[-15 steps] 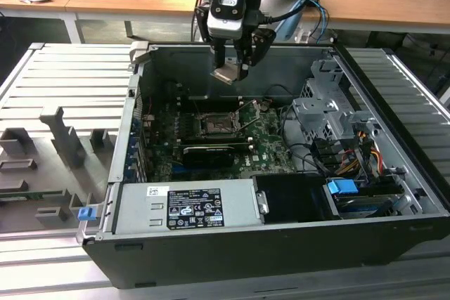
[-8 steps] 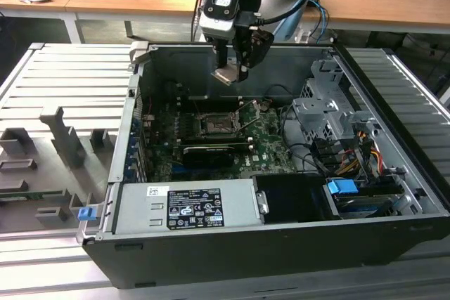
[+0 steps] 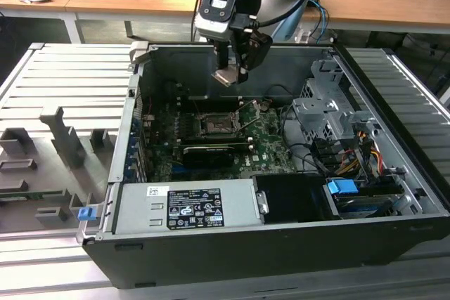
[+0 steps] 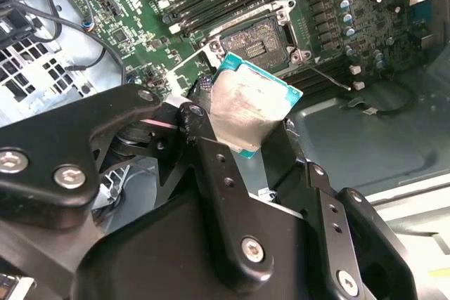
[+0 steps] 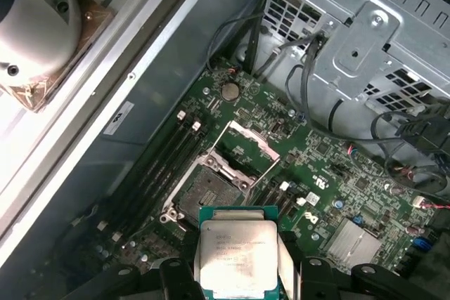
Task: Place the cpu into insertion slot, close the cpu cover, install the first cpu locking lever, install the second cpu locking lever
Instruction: 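Place the cpu into insertion slot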
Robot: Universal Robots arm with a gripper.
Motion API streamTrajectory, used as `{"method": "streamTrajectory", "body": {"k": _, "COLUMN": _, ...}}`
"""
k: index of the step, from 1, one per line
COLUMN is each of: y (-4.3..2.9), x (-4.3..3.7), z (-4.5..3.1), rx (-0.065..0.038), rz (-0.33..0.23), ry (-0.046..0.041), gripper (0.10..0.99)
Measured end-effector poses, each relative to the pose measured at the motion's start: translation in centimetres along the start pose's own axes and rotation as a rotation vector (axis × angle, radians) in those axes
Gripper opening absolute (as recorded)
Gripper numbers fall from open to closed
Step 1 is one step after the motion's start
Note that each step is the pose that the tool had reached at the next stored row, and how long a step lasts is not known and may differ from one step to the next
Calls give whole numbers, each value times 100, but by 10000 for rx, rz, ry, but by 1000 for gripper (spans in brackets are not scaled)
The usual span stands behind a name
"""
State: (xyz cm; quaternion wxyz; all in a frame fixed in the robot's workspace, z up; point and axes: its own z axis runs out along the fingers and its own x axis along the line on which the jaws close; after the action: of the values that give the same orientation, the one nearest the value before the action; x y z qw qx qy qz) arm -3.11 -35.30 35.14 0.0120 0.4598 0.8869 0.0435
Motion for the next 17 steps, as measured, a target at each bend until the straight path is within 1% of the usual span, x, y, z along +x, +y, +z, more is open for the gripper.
{"method": "streamTrajectory", "body": {"k": 4, "y": -1, "x": -1, "z": 21, "rx": 0, "rz": 26, "ry": -2, "gripper": 525}}
{"method": "streamTrajectory", "body": {"k": 8, "y": -3, "x": -1, "z": 39, "rx": -8, "rz": 464, "ry": -42, "gripper": 525}}
{"method": "streamTrajectory", "body": {"k": 17, "y": -5, "x": -1, "z": 62, "rx": -20, "rz": 1107, "ry": -100, "gripper": 525}}
